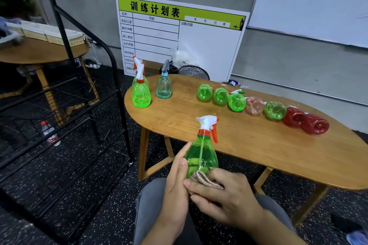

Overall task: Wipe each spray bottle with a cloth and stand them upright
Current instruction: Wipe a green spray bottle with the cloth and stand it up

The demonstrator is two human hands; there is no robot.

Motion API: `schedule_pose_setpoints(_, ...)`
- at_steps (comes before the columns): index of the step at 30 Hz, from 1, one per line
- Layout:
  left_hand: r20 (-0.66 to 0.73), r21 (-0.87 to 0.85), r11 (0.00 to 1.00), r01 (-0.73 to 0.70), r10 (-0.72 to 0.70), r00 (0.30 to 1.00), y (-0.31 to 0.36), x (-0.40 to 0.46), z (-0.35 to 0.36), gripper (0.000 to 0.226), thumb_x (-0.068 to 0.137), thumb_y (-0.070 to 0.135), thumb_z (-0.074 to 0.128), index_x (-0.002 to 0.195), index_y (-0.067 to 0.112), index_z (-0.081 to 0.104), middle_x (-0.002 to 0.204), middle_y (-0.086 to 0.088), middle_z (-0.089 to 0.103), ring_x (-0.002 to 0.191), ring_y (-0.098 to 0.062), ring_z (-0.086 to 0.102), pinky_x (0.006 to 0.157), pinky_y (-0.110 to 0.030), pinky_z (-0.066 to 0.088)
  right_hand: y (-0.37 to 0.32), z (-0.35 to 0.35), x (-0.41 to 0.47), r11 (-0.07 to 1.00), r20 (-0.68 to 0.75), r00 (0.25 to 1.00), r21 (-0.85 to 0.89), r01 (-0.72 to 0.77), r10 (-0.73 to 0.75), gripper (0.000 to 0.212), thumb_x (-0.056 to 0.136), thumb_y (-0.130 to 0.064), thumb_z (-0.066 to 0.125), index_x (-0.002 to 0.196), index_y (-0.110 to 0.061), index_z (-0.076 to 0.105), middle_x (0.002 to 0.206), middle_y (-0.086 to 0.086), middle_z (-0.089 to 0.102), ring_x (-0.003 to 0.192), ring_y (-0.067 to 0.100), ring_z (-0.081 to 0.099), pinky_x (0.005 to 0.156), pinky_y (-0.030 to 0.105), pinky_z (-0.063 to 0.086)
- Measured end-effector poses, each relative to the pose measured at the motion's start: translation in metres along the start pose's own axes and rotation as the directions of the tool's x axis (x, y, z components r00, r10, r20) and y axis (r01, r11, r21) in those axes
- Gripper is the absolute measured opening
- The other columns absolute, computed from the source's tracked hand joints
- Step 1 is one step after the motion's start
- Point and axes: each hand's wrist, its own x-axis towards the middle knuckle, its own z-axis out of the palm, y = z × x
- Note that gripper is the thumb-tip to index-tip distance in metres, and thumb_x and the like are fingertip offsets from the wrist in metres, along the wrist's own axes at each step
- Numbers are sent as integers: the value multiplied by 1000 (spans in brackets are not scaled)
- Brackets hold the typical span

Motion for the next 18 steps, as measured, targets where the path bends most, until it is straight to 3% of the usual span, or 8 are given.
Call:
schedule_pose_setpoints(2,-14,19,1000,4,-3,1000,0,0,1,41,111,33,36,145,31,60,136,-6,72,128,-26,67,111,-44,51,6,-4,7,999,-27,999,10,-35,35,28,98,-37,72,125,-34,75,84,0,62,65,10,54,51,27,48)
schedule_pose_setpoints(4,-26,40,999,0,1,1000,-1,0,2,35,112,38,43,139,39,65,139,-4,70,132,-24,65,114,-48,48,14,-7,18,980,-97,979,98,-172,181,25,105,-41,60,125,-36,73,86,-3,59,62,6,54,47,25,47)
schedule_pose_setpoints(8,-13,38,999,2,-1,1000,-4,-1,4,39,102,42,46,134,47,67,139,2,70,130,-21,66,109,-51,51,34,-9,33,890,-200,873,208,-406,445,33,105,-43,55,119,-26,78,83,-8,51,65,6,50,52,17,38)
schedule_pose_setpoints(14,13,34,999,-6,6,1000,0,-3,3,41,100,48,50,138,44,65,141,2,69,132,-22,65,111,-52,50,28,-12,40,855,-187,852,296,-427,490,30,100,-35,61,115,-20,80,83,-20,51,70,0,52,63,8,36)
schedule_pose_setpoints(18,43,22,999,-23,22,999,7,-6,3,81,80,60,84,148,29,54,140,-5,69,129,-26,66,99,-38,58,28,-17,41,845,-206,843,335,-417,497,28,99,-30,62,118,-19,79,80,-24,47,70,-1,47,63,9,34)
